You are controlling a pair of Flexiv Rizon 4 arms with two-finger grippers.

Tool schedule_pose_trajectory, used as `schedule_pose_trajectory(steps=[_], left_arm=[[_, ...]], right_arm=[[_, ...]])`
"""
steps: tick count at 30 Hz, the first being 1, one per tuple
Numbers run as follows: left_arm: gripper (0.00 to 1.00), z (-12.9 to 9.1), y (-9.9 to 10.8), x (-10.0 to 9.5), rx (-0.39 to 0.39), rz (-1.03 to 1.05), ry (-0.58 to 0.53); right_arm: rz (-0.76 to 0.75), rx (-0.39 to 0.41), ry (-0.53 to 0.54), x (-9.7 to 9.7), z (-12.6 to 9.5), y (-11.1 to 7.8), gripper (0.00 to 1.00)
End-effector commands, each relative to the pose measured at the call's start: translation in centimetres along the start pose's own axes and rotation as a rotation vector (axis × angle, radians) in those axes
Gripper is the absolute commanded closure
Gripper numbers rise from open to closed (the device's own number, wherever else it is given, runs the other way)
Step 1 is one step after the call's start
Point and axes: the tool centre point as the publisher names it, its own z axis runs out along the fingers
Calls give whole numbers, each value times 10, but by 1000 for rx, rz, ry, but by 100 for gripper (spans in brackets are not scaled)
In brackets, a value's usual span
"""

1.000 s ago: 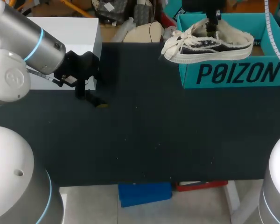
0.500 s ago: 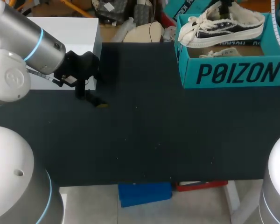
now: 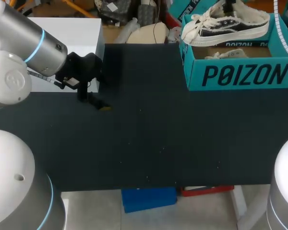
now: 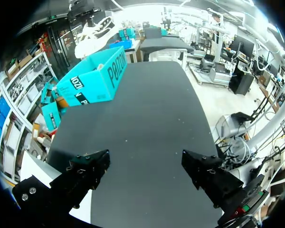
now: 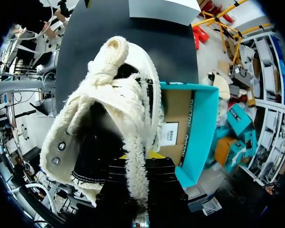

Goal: Take the shoe out of the shoebox, open the shoe tongue, remove and reinsert the insole, then place the shoe into the shoebox

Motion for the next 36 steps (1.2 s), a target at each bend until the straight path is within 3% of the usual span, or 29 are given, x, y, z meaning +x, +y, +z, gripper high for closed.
schedule_pose_trajectory(steps=[1, 14, 24, 36], left_arm=[[0, 1, 0, 1, -2, -1, -4], [0, 1, 0, 1, -2, -1, -4], [0, 1, 0, 1, -2, -1, -4], [0, 1, 0, 1, -2, -1, -4]], right_arm=[[0, 0, 2, 0, -2, -1, 100], [0, 0, 2, 0, -2, -1, 100], [8, 9, 11, -61, 23, -25, 100], [22, -6, 28, -130, 58, -69, 100]])
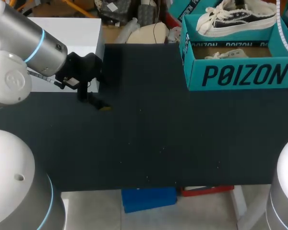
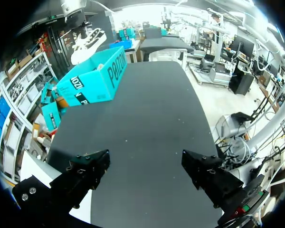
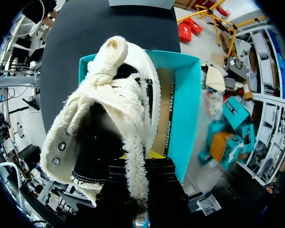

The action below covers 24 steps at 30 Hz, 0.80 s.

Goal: Take the shoe out of the shoebox, open the shoe tongue, remove and reinsert the insole, then place the shoe into the shoebox

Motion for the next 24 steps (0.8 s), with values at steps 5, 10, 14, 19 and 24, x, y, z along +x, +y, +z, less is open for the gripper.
schedule_pose_trajectory(steps=[5, 10, 14, 19, 24], left_arm=[[0, 1, 0, 1, -2, -1, -4], [0, 1, 0, 1, -2, -1, -4], [0, 1, 0, 1, -2, -1, -4], [0, 1, 0, 1, -2, -1, -4], [0, 1, 0, 1, -2, -1, -4]], right_arm=[[6, -28, 55, -52, 30, -16, 100], [10, -39, 27, -65, 47, -16, 100], [13, -48, 16, -70, 60, -13, 100], [27, -73, 11, -66, 75, -4, 100], [33, -89, 12, -62, 89, 2, 100]])
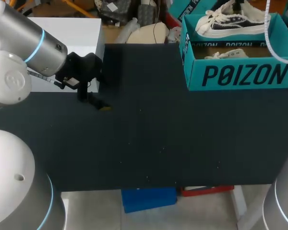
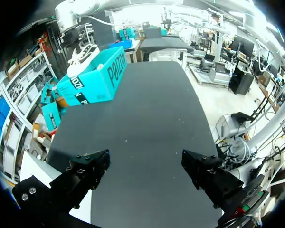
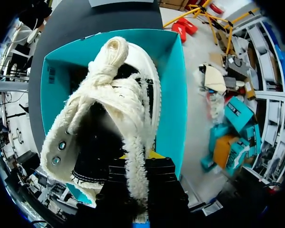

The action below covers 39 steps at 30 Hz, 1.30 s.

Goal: Take the shoe out of the shoebox, open the shoe tongue, remove and reinsert the insole, then place the shoe into the shoebox

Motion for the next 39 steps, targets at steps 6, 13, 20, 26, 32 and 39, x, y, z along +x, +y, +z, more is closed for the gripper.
schedule_pose_trajectory(steps=[6, 13, 20, 26, 32, 39], left_arm=[[0, 1, 0, 1, -2, -1, -4], [0, 1, 0, 1, -2, -1, -4], [0, 1, 0, 1, -2, -1, -4], [0, 1, 0, 1, -2, -1, -4], [0, 1, 0, 1, -2, -1, -4], [0, 1, 0, 1, -2, -1, -4]], right_arm=[[-5, -11, -12, 0, 30, -3, 100], [-10, -13, 5, 0, 49, -3, 100], [-16, -27, 20, -3, 72, 0, 100], [-33, -38, 32, -8, 89, 2, 100], [-44, -41, 61, -12, 100, 2, 100], [-47, -41, 92, -16, 111, -3, 100]])
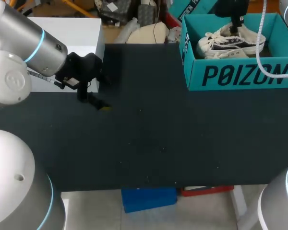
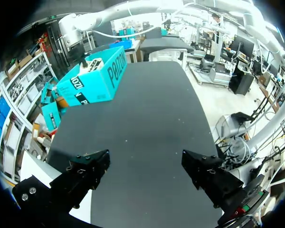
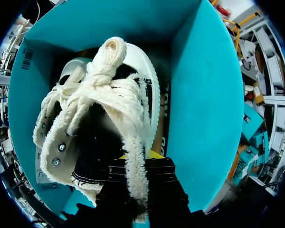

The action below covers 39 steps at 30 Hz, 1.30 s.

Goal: Take the shoe out of the shoebox, open the shoe tongue, remove and reinsert the insole, then place the shoe into the shoebox

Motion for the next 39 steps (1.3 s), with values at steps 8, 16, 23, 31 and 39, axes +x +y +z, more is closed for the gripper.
schedule_pose_trajectory(steps=[8, 16, 23, 31, 39], left_arm=[[0, 1, 0, 1, -2, -1, -4], [0, 1, 0, 1, -2, -1, -4], [0, 1, 0, 1, -2, -1, -4], [0, 1, 0, 1, -2, -1, -4], [0, 1, 0, 1, -2, -1, -4]], right_arm=[[9, -8, 74, -15, 13, -4, 33], [45, 15, 43, -7, -7, -12, 67], [108, 47, -21, 7, -43, -19, 67], [170, 53, -77, 41, -79, -8, 66], [248, 60, -137, 103, -118, 25, 69]])
